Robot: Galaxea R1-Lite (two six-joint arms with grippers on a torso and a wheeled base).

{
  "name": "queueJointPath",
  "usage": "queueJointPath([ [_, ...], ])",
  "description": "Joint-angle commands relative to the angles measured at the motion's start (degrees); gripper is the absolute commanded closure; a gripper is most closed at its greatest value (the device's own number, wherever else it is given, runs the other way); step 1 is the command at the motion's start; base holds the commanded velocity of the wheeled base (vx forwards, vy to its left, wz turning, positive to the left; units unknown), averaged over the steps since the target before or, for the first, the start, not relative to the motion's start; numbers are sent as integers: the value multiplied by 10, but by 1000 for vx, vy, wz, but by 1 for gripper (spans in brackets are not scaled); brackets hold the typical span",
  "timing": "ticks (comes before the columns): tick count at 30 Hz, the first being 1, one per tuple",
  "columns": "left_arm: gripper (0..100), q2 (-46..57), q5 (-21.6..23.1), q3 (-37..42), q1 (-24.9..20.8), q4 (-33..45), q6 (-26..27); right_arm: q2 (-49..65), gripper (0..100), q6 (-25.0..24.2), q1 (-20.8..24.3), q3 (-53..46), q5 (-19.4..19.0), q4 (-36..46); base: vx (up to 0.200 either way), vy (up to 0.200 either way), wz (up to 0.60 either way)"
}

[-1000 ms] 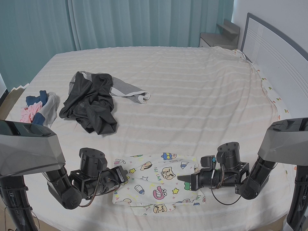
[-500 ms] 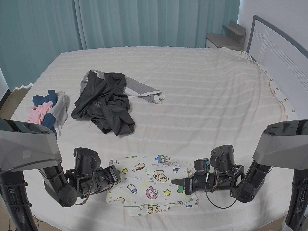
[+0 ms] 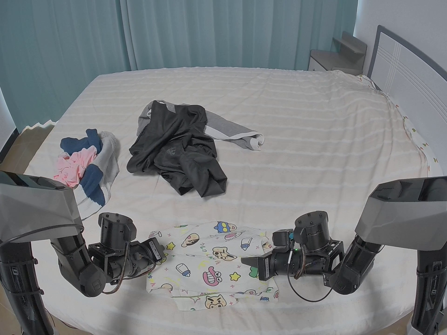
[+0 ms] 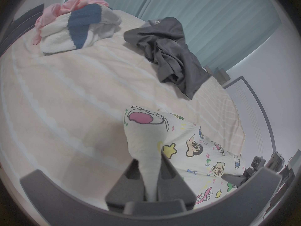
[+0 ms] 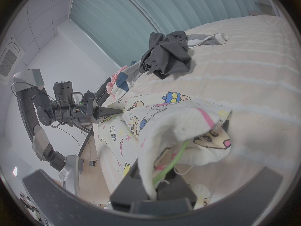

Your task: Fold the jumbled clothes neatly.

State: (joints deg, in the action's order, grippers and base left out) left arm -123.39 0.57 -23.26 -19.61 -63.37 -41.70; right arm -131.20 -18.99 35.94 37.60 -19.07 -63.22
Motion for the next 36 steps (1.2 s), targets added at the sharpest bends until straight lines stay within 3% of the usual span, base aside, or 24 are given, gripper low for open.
queueJointPath([
  [1,100,-2,0,1,5,0,0,-12,100,0,4,5,0,-1,0,200,0],
  [6,100,-6,0,1,5,-1,0,-17,100,-1,4,11,1,-2,0,200,0],
  [19,100,-18,-2,7,2,-2,-1,-25,100,-1,4,9,2,-4,0,0,0],
  [20,0,-18,-2,8,2,-2,0,-25,0,-1,4,10,2,-4,0,0,0],
  [28,0,-27,-18,8,5,-3,2,-10,0,-1,-3,-20,3,-8,0,0,0],
  [32,0,-23,-39,13,33,-4,26,10,0,-1,-32,-42,38,-9,0,0,0],
  [36,0,54,-37,48,71,-28,33,79,0,-1,-77,-99,70,-36,0,0,0],
])
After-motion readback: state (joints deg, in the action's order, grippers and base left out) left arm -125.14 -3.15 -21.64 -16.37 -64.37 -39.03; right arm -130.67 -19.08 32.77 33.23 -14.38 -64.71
